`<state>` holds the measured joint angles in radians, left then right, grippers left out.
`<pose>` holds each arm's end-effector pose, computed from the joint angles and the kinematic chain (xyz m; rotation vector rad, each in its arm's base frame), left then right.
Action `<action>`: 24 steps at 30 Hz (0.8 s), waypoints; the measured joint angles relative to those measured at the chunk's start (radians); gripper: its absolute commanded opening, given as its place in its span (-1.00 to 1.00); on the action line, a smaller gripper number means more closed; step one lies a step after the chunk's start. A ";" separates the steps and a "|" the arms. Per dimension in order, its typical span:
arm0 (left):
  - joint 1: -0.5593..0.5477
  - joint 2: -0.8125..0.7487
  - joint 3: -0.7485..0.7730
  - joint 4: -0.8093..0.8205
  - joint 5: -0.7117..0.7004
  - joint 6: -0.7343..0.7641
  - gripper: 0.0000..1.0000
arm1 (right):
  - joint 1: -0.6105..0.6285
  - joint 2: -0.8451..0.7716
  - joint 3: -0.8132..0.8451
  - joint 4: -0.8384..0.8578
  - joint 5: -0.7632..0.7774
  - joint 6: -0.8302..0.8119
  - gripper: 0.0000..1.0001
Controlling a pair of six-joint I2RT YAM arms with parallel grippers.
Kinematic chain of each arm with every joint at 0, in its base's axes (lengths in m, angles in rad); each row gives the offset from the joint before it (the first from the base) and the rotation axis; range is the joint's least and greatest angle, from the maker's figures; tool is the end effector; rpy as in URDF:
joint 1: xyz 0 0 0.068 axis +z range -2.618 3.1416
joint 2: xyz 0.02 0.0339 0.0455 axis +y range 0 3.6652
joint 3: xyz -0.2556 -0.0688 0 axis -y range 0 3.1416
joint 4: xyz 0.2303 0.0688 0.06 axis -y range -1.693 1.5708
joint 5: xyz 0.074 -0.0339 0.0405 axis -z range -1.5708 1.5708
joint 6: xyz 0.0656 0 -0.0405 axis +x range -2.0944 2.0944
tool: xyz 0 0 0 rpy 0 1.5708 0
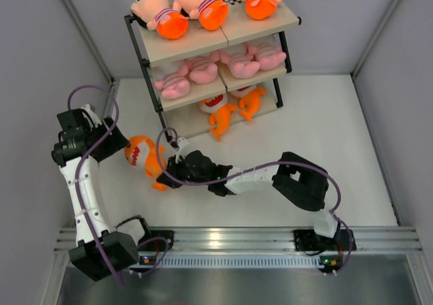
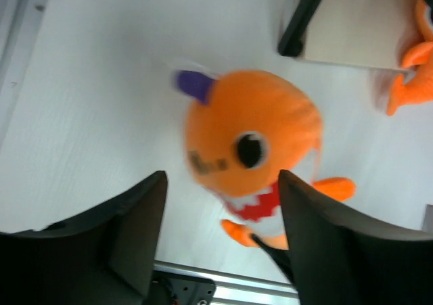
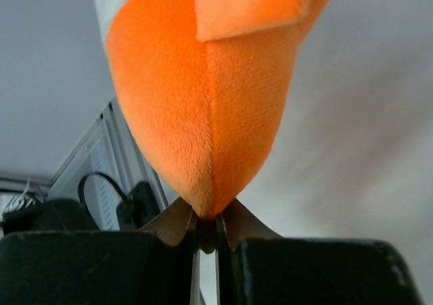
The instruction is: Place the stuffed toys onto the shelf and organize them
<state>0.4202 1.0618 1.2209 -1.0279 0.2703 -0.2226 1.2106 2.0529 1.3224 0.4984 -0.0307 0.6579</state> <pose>0.1915 0.0664 0.3277 -0.6470 2.3230 -0.2389 0.1694 0.4554 0.1989 -0.5754 1.9389 1.3051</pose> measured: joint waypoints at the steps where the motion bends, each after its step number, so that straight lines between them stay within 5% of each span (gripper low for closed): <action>1: 0.001 0.005 0.000 0.005 -0.015 0.023 0.58 | -0.009 -0.028 -0.058 0.018 -0.019 0.014 -1.00; 6: 0.003 0.038 0.000 0.006 -0.061 0.130 0.86 | -0.070 -0.223 -0.375 0.051 -0.089 0.077 -1.00; 12: 0.003 0.042 0.003 0.007 -0.046 0.222 0.86 | -0.095 -0.461 -0.607 0.083 -0.125 0.124 -1.00; 24: 0.003 0.067 0.002 0.008 -0.031 0.281 0.87 | -0.288 -0.491 -0.626 0.161 -0.173 0.159 -1.00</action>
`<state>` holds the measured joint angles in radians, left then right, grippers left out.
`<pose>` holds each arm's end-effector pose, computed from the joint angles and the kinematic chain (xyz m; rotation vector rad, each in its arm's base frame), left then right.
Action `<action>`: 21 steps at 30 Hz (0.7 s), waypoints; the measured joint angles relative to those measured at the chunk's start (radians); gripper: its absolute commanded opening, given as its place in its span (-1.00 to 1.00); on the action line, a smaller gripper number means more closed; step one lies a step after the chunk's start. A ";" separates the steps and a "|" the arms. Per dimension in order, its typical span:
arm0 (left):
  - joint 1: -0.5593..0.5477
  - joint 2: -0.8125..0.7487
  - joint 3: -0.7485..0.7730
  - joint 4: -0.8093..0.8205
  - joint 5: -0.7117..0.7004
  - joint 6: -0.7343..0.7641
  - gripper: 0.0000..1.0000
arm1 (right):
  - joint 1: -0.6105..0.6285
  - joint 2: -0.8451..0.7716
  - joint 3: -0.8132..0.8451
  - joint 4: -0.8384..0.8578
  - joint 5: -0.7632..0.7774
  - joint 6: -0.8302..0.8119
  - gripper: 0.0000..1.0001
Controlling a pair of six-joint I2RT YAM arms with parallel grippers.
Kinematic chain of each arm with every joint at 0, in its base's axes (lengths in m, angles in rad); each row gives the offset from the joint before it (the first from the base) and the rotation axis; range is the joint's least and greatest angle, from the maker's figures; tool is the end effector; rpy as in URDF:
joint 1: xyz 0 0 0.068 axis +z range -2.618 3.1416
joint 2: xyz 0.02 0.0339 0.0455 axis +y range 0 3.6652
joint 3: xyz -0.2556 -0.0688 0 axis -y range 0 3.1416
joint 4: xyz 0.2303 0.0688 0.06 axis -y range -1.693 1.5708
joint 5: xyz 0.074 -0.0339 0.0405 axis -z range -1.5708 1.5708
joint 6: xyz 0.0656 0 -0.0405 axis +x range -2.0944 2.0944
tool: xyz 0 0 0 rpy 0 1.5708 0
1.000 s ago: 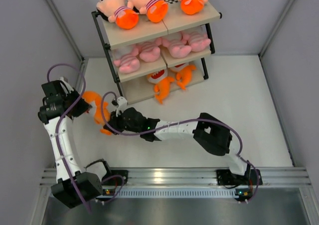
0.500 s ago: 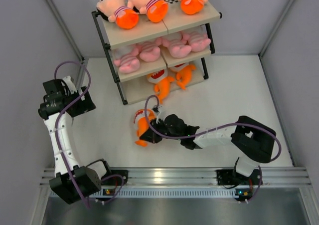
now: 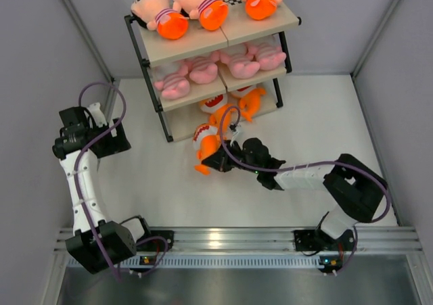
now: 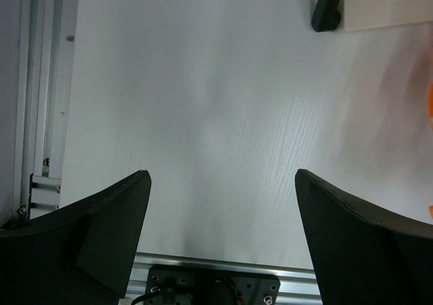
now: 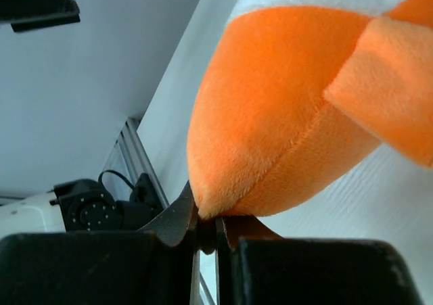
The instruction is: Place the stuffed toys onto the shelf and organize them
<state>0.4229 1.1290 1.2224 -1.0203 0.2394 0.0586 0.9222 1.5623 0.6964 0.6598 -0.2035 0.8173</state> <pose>0.2044 0.0749 0.3156 -0.3487 2.4380 -0.0917 0.1997 0.2854 0.2043 -0.2713 1.9938 1.3772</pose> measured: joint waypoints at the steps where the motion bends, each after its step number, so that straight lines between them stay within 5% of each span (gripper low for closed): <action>1: 0.000 0.000 0.000 0.000 -0.001 0.005 0.87 | -0.013 0.025 0.021 0.005 -0.006 0.007 -1.00; 15: 0.000 0.000 0.000 0.000 -0.006 0.039 0.88 | -0.063 0.490 0.533 0.041 -0.080 0.045 -0.99; 21: 0.000 0.000 0.000 0.000 -0.013 0.048 0.88 | -0.106 0.616 0.642 0.022 -0.051 0.085 -0.25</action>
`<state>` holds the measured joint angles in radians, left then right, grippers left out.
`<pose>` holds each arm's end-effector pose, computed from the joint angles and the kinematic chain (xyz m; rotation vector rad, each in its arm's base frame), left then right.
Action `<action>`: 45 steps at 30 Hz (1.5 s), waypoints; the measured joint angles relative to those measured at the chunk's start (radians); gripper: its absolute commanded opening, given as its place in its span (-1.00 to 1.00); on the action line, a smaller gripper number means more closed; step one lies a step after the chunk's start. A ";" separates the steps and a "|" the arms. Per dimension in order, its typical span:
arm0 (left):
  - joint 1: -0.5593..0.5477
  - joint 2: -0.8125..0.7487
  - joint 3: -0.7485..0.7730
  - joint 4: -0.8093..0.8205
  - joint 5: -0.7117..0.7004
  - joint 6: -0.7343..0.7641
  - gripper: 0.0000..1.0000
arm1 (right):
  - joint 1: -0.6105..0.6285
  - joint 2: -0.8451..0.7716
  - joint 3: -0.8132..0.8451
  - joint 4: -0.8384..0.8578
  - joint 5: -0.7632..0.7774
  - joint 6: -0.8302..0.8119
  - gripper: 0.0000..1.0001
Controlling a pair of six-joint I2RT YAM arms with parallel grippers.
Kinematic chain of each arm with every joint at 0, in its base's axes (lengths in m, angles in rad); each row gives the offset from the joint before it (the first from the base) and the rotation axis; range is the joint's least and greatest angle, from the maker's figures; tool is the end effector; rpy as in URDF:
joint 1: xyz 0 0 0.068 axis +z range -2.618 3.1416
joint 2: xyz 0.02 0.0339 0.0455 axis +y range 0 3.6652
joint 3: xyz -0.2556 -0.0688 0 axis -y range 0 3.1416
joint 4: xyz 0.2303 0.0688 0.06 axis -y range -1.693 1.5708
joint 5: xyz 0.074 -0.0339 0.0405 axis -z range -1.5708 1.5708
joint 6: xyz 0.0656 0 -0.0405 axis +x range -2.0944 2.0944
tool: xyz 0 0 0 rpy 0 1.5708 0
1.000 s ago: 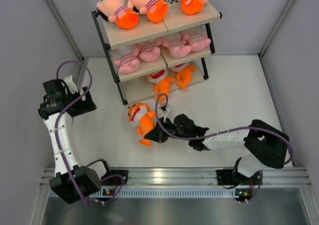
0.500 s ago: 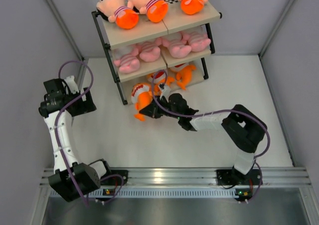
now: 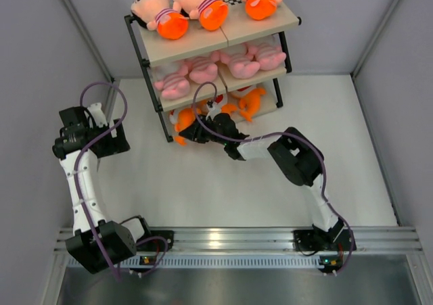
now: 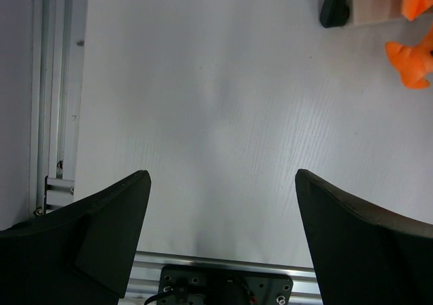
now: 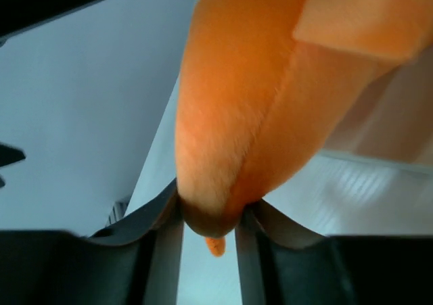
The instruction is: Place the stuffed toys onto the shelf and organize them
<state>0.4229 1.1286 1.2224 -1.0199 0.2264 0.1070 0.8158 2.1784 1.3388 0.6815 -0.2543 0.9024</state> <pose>0.2041 0.0757 0.3156 -0.2950 2.4468 -0.0548 0.3307 0.3756 0.1703 -0.1285 1.9644 1.4278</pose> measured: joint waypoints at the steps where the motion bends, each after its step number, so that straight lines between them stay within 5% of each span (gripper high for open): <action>1: 0.000 0.000 0.000 0.000 0.000 0.000 0.88 | -0.005 0.011 0.000 -0.002 0.019 0.013 -0.08; 11: 0.000 0.012 0.000 0.001 0.001 0.002 0.88 | -0.018 0.019 -0.013 -0.026 0.086 0.068 0.30; 24: 0.000 0.013 0.000 0.002 0.008 0.016 0.88 | -0.006 -0.365 -0.325 -0.184 0.262 -0.013 0.44; 39: 0.000 0.012 0.000 0.002 0.014 0.023 0.88 | -0.051 -0.395 -0.437 -0.285 0.392 0.041 -0.19; 45: 0.000 0.012 0.000 0.002 0.015 0.028 0.88 | -0.045 -0.357 -0.423 -0.272 0.387 0.040 -0.20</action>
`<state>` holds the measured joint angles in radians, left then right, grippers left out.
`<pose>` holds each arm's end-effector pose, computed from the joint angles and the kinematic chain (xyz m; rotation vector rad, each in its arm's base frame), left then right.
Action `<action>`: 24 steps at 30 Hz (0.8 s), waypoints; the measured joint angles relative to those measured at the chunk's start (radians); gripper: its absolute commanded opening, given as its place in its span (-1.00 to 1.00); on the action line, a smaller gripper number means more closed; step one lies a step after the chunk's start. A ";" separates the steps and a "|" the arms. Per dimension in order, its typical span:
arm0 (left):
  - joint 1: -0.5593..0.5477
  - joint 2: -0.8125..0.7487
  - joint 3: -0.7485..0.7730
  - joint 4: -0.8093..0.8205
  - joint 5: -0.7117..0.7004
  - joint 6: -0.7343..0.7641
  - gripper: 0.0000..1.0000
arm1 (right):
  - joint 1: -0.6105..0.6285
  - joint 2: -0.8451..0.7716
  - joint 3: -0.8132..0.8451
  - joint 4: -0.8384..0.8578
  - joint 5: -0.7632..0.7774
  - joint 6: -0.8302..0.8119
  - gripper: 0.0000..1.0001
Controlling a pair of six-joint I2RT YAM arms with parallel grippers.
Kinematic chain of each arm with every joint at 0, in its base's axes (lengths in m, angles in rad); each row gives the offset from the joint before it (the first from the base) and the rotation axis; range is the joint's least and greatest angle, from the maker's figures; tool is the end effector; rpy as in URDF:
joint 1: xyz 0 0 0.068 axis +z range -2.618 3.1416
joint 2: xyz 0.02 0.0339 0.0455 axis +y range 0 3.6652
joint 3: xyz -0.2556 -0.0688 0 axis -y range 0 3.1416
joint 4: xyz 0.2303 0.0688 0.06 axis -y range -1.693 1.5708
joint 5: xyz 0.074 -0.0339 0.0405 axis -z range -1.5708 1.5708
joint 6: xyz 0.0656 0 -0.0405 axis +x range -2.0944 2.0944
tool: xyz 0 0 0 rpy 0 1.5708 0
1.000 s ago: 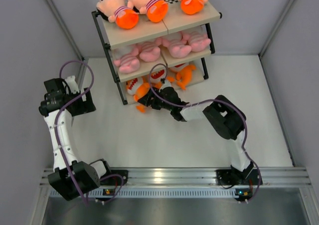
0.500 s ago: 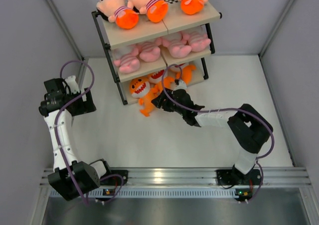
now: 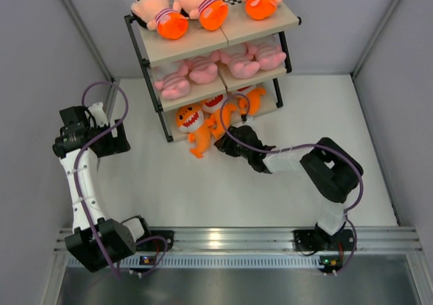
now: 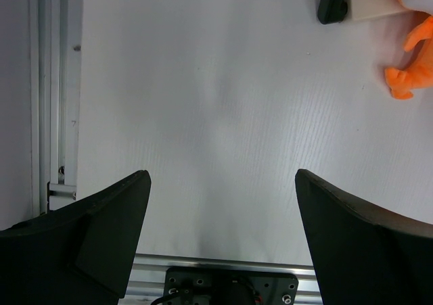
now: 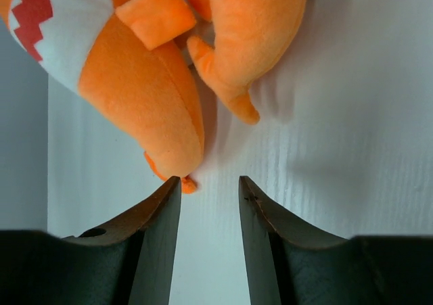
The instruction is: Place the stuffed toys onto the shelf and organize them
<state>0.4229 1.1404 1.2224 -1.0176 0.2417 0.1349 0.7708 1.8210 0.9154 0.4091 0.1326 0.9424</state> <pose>0.2068 0.0758 0.3136 -0.2566 2.4557 -0.0648 0.2893 0.2689 0.1508 0.2742 2.1763 0.8910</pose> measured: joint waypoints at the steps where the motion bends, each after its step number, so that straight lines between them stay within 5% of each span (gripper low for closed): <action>1: 0.000 0.000 0.000 0.000 0.000 0.001 0.88 | 0.011 0.000 -0.005 0.014 0.005 0.000 -0.18; 10: 0.000 0.000 0.000 0.000 0.004 0.003 0.87 | 0.091 0.074 0.000 0.083 0.002 0.037 -0.08; 18: 0.000 0.000 0.000 0.000 0.004 0.007 0.87 | 0.090 0.227 0.153 0.094 -0.003 0.071 -0.30; 24: 0.000 0.001 0.000 0.000 0.004 0.014 0.87 | 0.090 0.267 0.226 0.108 -0.004 0.096 -0.87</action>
<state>0.4229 1.1416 1.2224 -1.0176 0.2455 0.1486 0.8612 2.0884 1.1412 0.5175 0.1287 1.0382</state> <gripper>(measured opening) 0.939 0.110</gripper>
